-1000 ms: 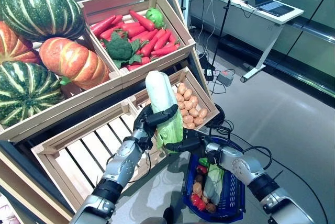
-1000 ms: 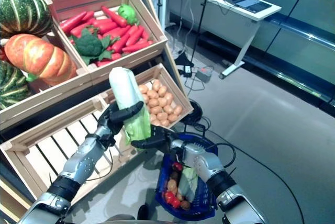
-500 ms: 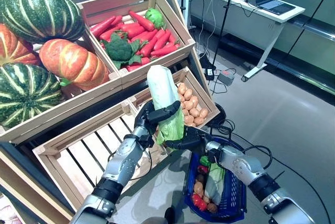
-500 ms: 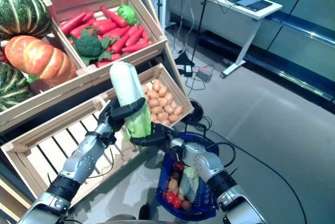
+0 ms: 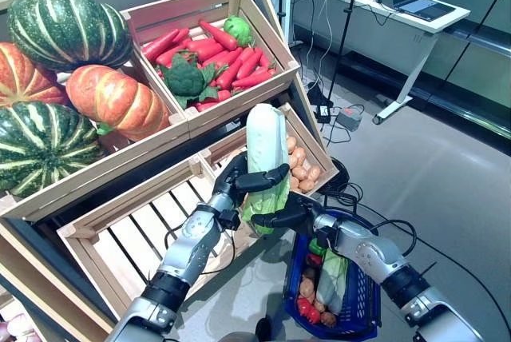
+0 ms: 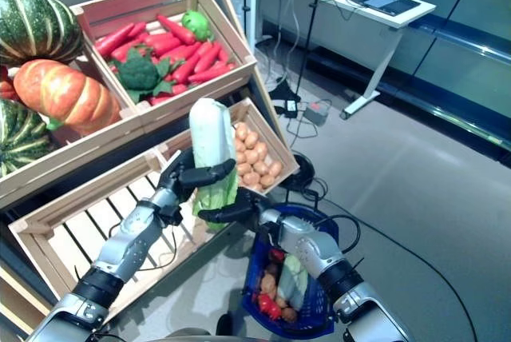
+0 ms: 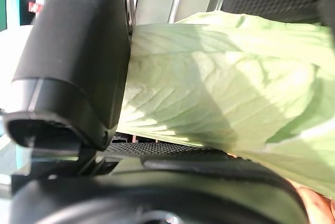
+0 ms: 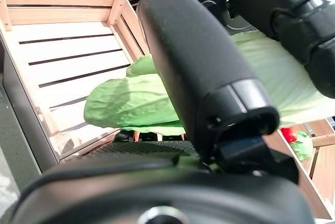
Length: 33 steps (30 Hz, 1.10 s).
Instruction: Put vegetables into the basket
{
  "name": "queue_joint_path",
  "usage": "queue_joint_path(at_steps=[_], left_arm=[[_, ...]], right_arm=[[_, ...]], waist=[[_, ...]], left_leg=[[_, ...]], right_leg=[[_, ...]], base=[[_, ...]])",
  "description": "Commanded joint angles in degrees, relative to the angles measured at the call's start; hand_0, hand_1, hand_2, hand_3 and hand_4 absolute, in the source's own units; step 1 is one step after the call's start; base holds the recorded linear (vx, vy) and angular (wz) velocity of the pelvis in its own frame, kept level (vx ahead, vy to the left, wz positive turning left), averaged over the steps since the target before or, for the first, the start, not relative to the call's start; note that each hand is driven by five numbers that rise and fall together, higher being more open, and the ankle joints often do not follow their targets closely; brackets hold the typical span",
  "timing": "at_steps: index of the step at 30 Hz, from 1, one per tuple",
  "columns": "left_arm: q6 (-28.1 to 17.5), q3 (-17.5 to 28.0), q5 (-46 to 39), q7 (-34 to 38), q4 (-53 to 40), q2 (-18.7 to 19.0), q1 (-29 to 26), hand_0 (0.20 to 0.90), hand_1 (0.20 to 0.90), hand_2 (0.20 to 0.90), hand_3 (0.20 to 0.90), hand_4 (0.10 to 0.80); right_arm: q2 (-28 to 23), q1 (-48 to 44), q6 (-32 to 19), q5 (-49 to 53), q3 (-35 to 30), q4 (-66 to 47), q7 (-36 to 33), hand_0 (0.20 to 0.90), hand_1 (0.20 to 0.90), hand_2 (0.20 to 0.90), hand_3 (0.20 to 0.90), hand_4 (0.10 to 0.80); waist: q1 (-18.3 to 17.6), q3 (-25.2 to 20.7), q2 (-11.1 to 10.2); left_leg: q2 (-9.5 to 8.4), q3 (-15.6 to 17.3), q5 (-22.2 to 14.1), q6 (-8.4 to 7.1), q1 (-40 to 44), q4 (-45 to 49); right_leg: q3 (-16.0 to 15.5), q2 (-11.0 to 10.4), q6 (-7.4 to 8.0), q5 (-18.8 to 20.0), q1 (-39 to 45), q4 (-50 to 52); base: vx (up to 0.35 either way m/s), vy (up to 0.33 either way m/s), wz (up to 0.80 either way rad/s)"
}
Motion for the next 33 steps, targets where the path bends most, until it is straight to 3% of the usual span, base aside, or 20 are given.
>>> queue_joint_path(at_steps=[1,6,7,8,31,32,33], left_arm=[[-2.89,-3.53,-1.09,-3.58,2.23,-3.42,-5.14,0.3,0.3,0.3,0.3,0.4],[-2.8,-4.11,-1.9,-4.27,3.53,-4.53,-4.35,0.3,0.3,0.3,0.3,0.4],[-2.85,-4.18,-2.02,-4.27,3.77,-4.73,-4.18,0.3,0.3,0.3,0.3,0.4],[-2.87,-4.2,-2.18,-4.22,3.95,-4.93,-4.06,0.3,0.3,0.3,0.3,0.4],[-5.84,-2.61,-4.44,0.63,4.19,-6.52,-4.76,0.3,0.3,0.3,0.3,0.4],[-5.79,-2.34,-4.07,1.65,3.75,-6.52,-4.86,0.333,0.333,0.333,0.333,0.422],[-6.08,-2.19,-4.25,2.0,3.59,-6.49,-4.77,0.9,0.9,0.9,0.9,0.8]], right_arm=[[6.9,-9.18,-11.87,10.58,-2.66,-11.12,5.01,0.9,0.9,0.9,0.9,0.8],[8.23,-10.41,-14.43,11.62,-3.78,-12.1,5.19,0.9,0.9,0.9,0.9,0.8],[8.46,-10.79,-14.9,11.71,-4.07,-12.26,5.02,0.676,0.676,0.676,0.676,0.651],[8.66,-11.17,-15.44,11.76,-4.4,-12.28,4.68,0.3,0.3,0.3,0.3,0.4],[7.91,-11.33,-14.61,11.23,-6.24,-10.83,1.65,0.3,0.3,0.3,0.3,0.4],[7.9,-11.12,-14.38,11.09,-6.22,-10.86,1.68,0.3,0.3,0.3,0.3,0.4],[7.88,-11.05,-14.47,10.89,-6.12,-10.71,1.68,0.3,0.3,0.3,0.3,0.4]], waist=[[-0.01,-5.36,0.46],[0.18,-5.41,0.48],[0.22,-5.44,0.49],[0.23,-5.49,0.52],[-0.5,-5.4,0.55],[-0.52,-5.47,0.5],[-0.49,-5.4,0.49]], left_leg=[[0.11,-3.43,-5.42,-0.93,2.39,-0.43],[0.13,-3.49,-5.54,-1.01,2.49,-0.43],[0.14,-3.48,-5.54,-1.03,2.49,-0.43],[0.14,-3.48,-5.55,-1.04,2.48,-0.43],[0.24,-3.28,-5.62,-1.2,2.75,-0.43],[0.23,-3.31,-5.64,-1.19,2.76,-0.43],[0.26,-3.37,-5.61,-1.22,2.76,-0.43]], right_leg=[[0.21,0.84,-4.22,3.27,-3.13,1.86],[0.1,0.81,-4.24,3.22,-3.06,1.88],[0.06,0.78,-4.24,3.23,-3.03,1.85],[0.05,0.77,-4.24,3.23,-3.05,1.84],[0.26,0.82,-4.36,3.53,-2.56,1.16],[0.32,0.85,-4.35,3.57,-2.53,1.06],[0.36,0.86,-4.38,3.62,-2.51,1.0]], base=[[0.0,0.0,0.0],[0.0,0.0,0.0],[0.0,0.0,0.0],[0.0,0.0,0.0],[0.0,0.0,0.0],[0.0,0.0,0.0],[0.0,0.0,0.0]])
